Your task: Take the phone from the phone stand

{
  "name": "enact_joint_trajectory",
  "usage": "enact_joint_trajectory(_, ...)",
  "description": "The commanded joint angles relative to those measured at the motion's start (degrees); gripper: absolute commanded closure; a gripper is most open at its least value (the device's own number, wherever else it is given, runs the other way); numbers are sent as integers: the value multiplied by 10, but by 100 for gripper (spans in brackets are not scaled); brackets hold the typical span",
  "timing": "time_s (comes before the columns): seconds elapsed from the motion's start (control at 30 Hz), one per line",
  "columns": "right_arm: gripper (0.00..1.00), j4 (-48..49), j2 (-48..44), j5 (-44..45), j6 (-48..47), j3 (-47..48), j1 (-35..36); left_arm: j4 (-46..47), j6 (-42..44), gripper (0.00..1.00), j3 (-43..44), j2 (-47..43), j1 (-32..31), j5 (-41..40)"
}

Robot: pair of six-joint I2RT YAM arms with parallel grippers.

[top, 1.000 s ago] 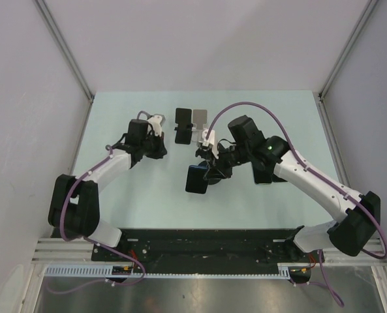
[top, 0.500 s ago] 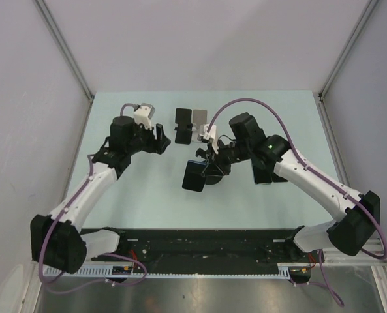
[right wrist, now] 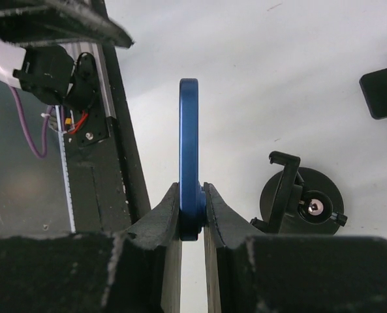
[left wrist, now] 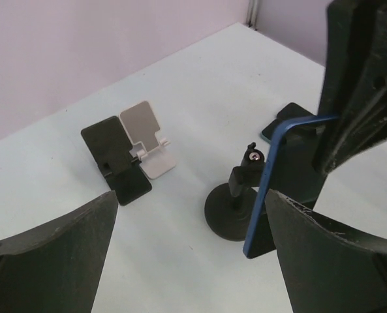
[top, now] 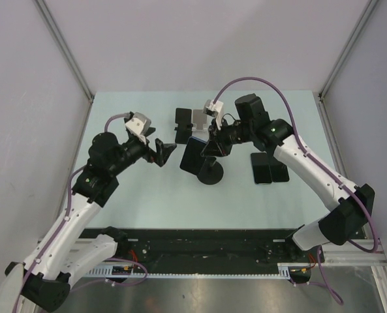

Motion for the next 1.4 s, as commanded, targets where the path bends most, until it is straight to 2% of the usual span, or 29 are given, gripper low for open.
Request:
enact_joint_trajectory(0.0, 100, 9, 10, -51, 34, 46, -9, 15, 54, 0, -13, -13, -6, 54)
enact_joint_trajectory(0.27, 100, -22, -14, -128, -52, 42, -10, 16, 110, 3, -5, -8, -6, 278)
enact_joint_trajectory(0.43, 100, -54, -19, -152, -95, 50, -2, 15, 93, 10, 19, 30, -6, 376)
enact_joint_trajectory(0.57, 100, -62, -23, -152, -118, 56, 9, 16, 63, 26, 34, 76, -7, 436)
enact_joint_trajectory(0.73, 100, -62, -25, -147, -135, 58, 19, 16, 45, 35, 46, 99, -12, 484)
enact_joint_trajectory(0.83, 100, -60, -24, -148, -140, 62, 23, 16, 36, 45, 47, 108, -13, 503)
enact_joint_trajectory(0.97, 100, -57, -24, -151, -143, 65, 24, 16, 19, 69, 50, 117, -16, 532)
enact_joint_trajectory(1.03, 100, -56, -22, -155, -147, 66, 25, 16, 16, 77, 51, 121, -16, 544)
enact_joint_trajectory(1.07, 100, -55, -23, -155, -146, 68, 26, 16, 14, 88, 51, 122, -16, 551)
enact_joint_trajectory(1.13, 100, -50, -20, -150, -143, 68, 26, 16, 13, 100, 52, 116, -16, 549)
enact_joint_trajectory(1.23, 100, -27, -25, -130, -127, 60, 22, 15, 8, 100, 57, 101, -16, 493)
enact_joint_trajectory(1.33, 76, 19, -34, -120, -85, 40, 7, 14, 3, 100, 63, 75, -12, 397)
enact_joint_trajectory(1.37, 56, 30, -41, -116, -75, 36, 3, 16, 2, 100, 66, 63, -10, 377)
